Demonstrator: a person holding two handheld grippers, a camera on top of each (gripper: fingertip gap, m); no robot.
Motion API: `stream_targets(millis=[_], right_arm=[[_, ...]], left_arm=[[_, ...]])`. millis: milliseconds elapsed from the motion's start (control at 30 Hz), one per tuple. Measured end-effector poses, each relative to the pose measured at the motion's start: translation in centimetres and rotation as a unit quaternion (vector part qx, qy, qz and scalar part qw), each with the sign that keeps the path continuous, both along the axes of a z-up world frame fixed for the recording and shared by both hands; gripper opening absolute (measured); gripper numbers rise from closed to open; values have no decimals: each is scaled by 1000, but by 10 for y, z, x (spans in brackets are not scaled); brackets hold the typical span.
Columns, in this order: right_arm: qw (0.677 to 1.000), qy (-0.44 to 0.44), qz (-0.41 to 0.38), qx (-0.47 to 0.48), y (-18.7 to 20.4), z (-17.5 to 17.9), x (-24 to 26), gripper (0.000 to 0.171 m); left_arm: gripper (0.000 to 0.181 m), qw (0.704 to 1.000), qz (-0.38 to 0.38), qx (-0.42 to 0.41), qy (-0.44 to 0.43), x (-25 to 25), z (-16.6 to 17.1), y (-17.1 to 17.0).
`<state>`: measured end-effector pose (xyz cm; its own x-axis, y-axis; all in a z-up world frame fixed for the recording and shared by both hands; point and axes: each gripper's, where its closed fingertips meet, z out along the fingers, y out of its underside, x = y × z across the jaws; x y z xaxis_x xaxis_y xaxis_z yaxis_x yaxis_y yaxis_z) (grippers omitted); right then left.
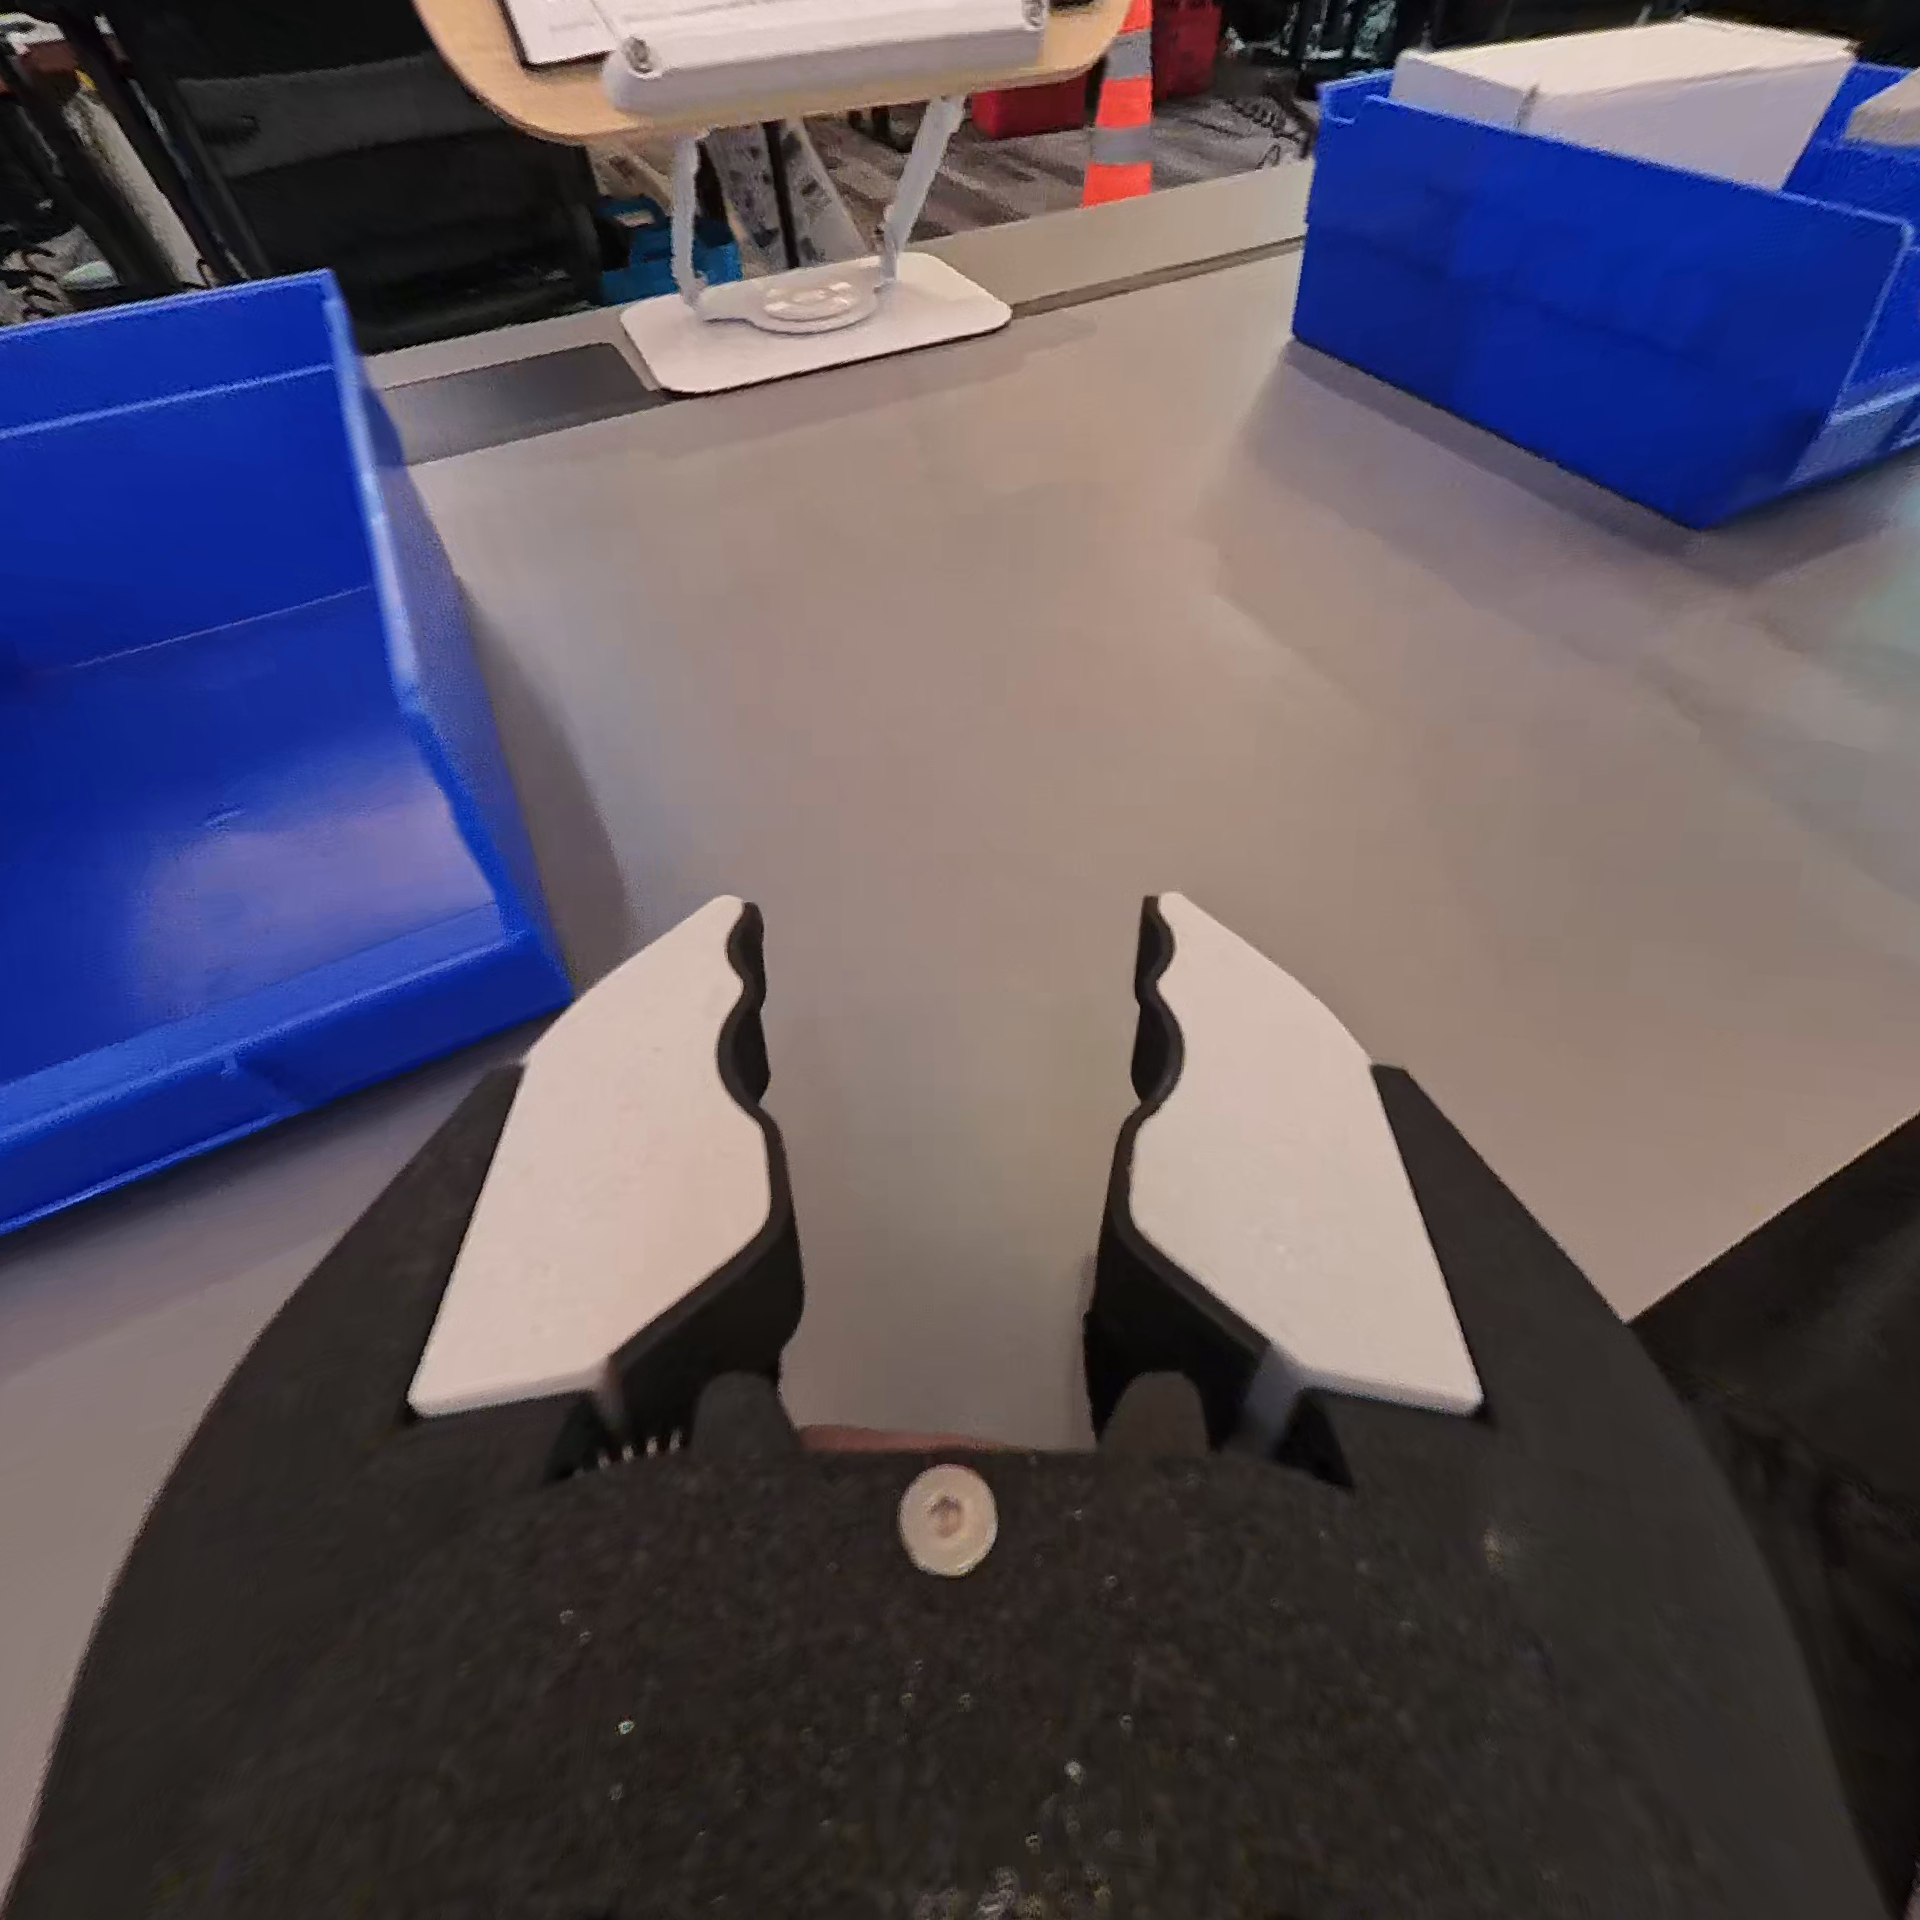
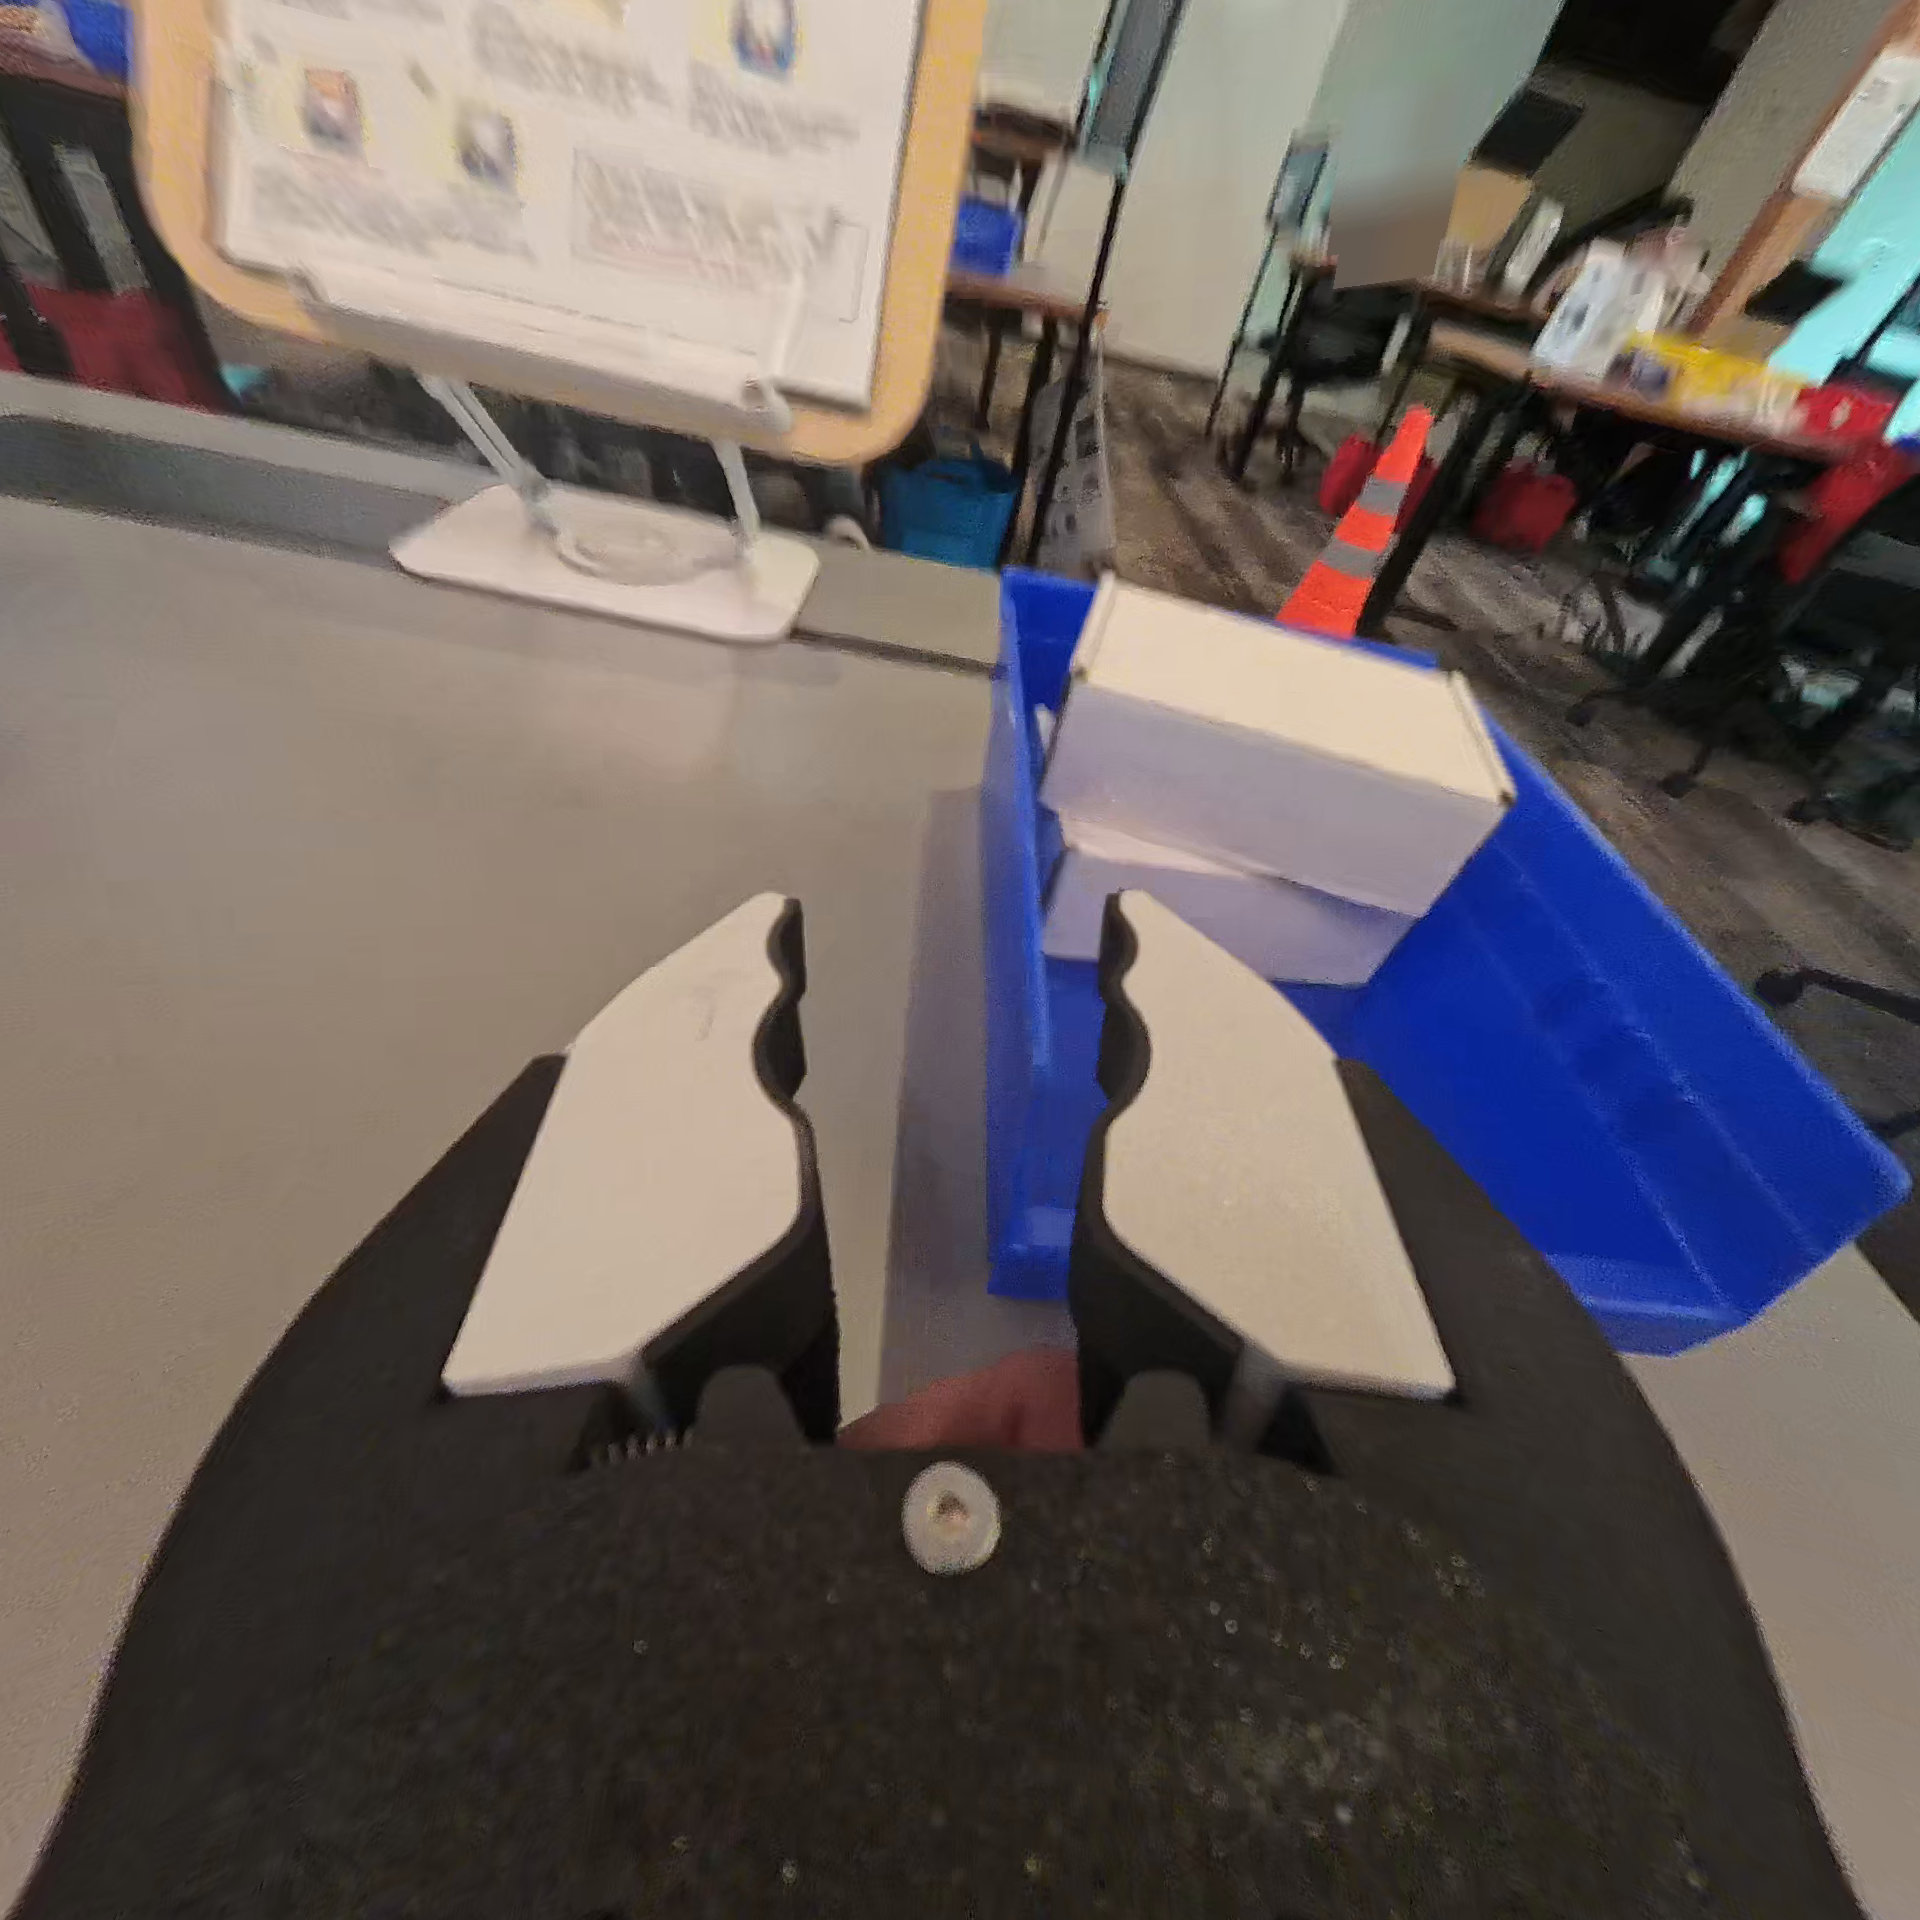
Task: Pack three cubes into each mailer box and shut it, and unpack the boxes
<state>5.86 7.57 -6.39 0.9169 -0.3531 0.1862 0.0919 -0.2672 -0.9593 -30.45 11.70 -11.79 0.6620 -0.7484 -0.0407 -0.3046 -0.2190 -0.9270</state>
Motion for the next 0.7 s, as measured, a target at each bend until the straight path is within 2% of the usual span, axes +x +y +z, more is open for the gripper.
stream_targets(millis=[100, 133, 167, 200, 300, 333, 433, 500, 567, 633, 700], right_arm=[[993, 61, -14, -100, 14, -50, 21, 64], [989, 79, 9, -125, 18, -65, 14, 58], [988, 84, 23, -127, 21, -69, 7, 67], [988, 81, 40, -126, 22, -68, -1, 63], [983, 96, 118, -104, 20, -59, -36, 35], [981, 93, 145, -91, 18, -54, -49, 34], [988, 34, 127, -79, 2, -30, -46, 53], [995, 15, 93, -35, -18, -2, -29, 52], [999, 40, 21, -3, -43, 12, 4, 47], [996, 60, -64, 5, -70, 10, 34, 49], [992, 34, -124, 2, -92, -1, 53, 52]], left_arm=[[65, 999, -27, -27, -22, 19, 2, -12], [59, 998, -36, -46, -31, 27, 1, -17], [59, 996, -45, -59, -40, 36, 0, -22], [59, 996, -53, -61, -37, 47, -1, -26], [69, 996, -82, -23, 22, 89, -5, -36], [66, 996, -88, -16, 27, 108, -3, -38], [66, 992, -117, -27, 38, 170, 1, -44], [66, 990, -133, -13, 49, 209, 5, -44], [64, 990, -126, 15, 55, 241, 10, -32], [63, 990, -127, 21, 60, 270, 11, -20], [62, 986, -155, -12, 66, 297, 5, -18]])
